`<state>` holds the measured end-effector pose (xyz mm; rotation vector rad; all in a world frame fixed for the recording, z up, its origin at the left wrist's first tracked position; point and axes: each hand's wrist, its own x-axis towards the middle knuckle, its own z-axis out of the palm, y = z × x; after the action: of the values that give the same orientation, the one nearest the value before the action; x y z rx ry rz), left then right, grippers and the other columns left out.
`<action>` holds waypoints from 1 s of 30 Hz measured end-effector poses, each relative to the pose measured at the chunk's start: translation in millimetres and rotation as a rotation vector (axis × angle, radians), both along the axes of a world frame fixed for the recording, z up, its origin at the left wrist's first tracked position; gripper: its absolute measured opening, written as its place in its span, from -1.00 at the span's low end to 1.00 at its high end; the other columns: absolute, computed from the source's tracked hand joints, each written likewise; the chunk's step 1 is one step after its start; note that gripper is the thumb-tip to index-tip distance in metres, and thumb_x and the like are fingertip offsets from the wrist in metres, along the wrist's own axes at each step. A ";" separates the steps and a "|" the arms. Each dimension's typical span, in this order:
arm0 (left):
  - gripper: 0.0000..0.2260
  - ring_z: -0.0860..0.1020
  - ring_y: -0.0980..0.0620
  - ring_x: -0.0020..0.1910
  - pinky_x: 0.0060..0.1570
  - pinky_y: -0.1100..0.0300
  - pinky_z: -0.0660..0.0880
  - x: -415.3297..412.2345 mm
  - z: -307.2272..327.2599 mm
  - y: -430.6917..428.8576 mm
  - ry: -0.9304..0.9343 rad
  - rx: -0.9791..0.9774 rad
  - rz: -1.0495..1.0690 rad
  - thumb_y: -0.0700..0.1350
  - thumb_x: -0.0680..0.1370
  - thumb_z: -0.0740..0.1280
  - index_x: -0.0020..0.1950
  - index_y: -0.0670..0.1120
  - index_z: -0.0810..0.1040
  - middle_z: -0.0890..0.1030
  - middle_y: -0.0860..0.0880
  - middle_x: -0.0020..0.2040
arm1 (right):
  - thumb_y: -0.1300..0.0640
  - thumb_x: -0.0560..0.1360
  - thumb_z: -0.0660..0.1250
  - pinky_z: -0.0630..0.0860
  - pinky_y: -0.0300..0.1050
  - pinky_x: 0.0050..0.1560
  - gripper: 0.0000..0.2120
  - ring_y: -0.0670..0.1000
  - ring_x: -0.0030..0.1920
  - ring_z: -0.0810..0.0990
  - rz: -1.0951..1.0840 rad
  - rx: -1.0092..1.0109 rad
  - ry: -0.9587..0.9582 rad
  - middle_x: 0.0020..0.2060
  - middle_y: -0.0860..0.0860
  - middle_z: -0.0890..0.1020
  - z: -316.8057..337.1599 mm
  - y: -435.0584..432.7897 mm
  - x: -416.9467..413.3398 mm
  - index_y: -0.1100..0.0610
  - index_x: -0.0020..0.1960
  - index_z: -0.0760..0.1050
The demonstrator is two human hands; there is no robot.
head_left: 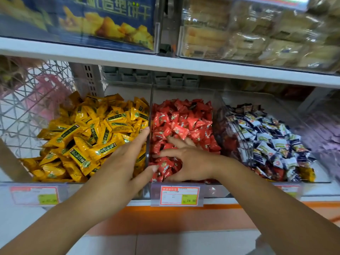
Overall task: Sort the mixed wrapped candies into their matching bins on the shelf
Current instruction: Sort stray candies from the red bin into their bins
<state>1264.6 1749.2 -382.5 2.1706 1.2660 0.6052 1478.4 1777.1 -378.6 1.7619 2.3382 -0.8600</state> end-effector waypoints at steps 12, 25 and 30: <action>-0.29 -0.08 0.64 0.26 0.17 0.60 0.05 -3.9 -0.6 -0.1 0.027 0.002 -0.019 0.36 0.38 0.10 0.41 0.48 -0.28 0.07 0.41 0.42 | -0.08 0.41 0.48 0.24 -0.06 0.45 -0.33 0.04 0.49 0.20 -0.157 0.267 -0.230 0.55 -0.03 0.05 33.9 18.3 30.9 -0.18 0.45 0.29; -0.39 -0.09 0.69 0.25 0.12 0.72 -0.02 -5.1 -1.3 -0.3 -0.003 0.015 -0.018 0.31 0.47 0.07 0.41 0.49 -0.20 0.05 0.55 0.29 | -0.16 0.55 0.26 0.27 -0.12 0.42 -0.74 -0.20 0.28 0.40 0.238 -0.221 0.123 0.26 -0.24 0.47 17.2 9.0 -11.8 -0.21 0.22 0.54; -0.40 -0.07 0.70 0.23 0.09 0.74 -0.02 -3.8 0.9 -1.2 -0.008 0.009 -0.019 0.30 0.50 0.10 0.43 0.47 -0.17 0.02 0.60 0.24 | -0.14 0.52 0.31 -0.07 0.17 0.45 -0.64 -0.02 0.47 0.00 0.189 0.151 -0.230 0.52 -0.17 0.09 2.4 10.3 -3.3 -0.35 0.30 0.40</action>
<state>1260.7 1748.0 -381.6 2.1823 1.2397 0.6126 1475.1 1787.4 -376.2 1.5606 2.4177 -0.4386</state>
